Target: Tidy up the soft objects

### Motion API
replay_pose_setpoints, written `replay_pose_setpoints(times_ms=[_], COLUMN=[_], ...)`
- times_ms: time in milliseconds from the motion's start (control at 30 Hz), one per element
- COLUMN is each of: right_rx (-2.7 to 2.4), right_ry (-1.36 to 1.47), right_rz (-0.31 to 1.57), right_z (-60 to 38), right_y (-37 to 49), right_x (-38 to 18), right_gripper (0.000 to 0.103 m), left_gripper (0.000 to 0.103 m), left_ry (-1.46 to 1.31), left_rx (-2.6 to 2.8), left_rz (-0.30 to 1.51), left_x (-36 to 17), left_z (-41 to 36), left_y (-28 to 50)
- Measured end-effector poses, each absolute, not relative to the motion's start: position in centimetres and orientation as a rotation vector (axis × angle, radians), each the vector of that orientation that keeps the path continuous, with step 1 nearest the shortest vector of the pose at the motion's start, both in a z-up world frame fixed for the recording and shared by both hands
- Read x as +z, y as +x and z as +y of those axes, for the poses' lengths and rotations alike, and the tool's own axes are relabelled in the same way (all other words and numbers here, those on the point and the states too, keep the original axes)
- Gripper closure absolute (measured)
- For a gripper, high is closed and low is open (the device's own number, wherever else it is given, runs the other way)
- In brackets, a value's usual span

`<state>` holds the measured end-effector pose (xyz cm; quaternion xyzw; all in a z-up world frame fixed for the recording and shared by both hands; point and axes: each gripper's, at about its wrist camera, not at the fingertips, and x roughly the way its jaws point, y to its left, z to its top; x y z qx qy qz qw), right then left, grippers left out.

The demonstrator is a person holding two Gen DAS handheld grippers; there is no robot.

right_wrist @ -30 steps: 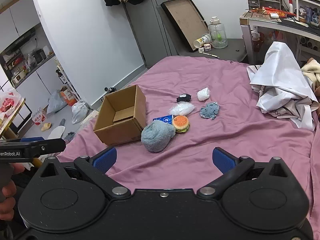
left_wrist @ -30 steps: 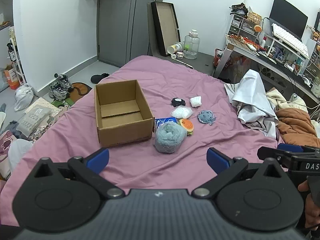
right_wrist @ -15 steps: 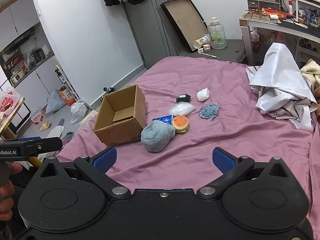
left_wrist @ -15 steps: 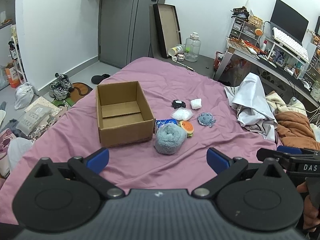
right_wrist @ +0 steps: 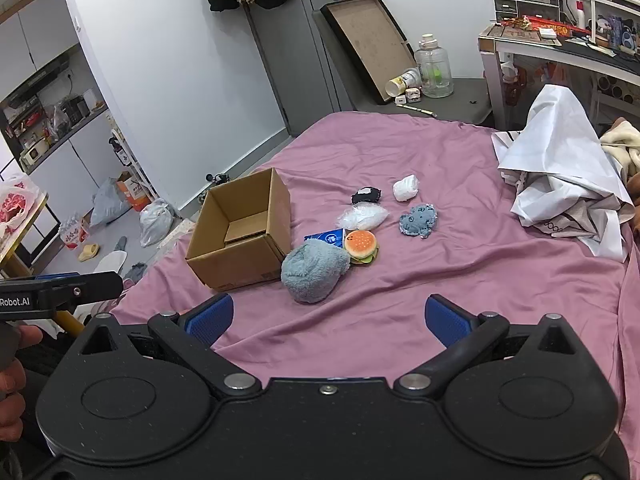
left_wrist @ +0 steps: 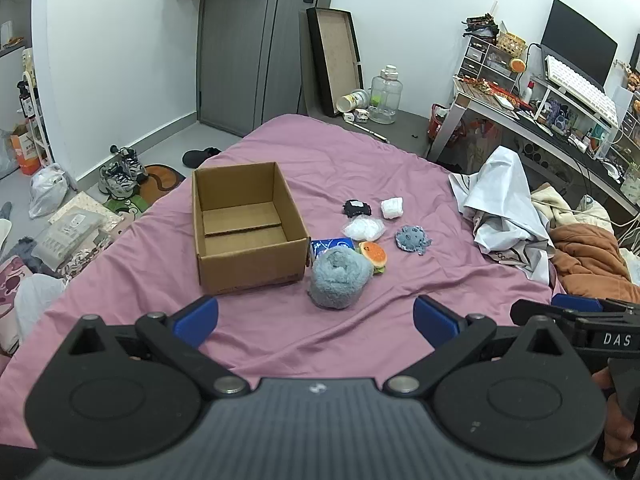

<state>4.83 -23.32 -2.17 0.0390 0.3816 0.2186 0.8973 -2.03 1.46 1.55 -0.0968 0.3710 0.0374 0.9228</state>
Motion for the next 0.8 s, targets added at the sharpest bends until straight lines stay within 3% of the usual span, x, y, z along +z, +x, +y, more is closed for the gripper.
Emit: replay_pose_setpoints(times_ms=[800], right_rx=[0.450], right_ry=[0.110], right_rz=[0.796], right_z=[-23.9], right_y=[5.6], right_x=[-3.6], right_gripper=[0.000], left_gripper=[0.000], left_ry=[-0.192], left_rx=[0.087], left_rz=[0.758], left_x=[0.9], left_z=[1.2], left_y=[-1.3])
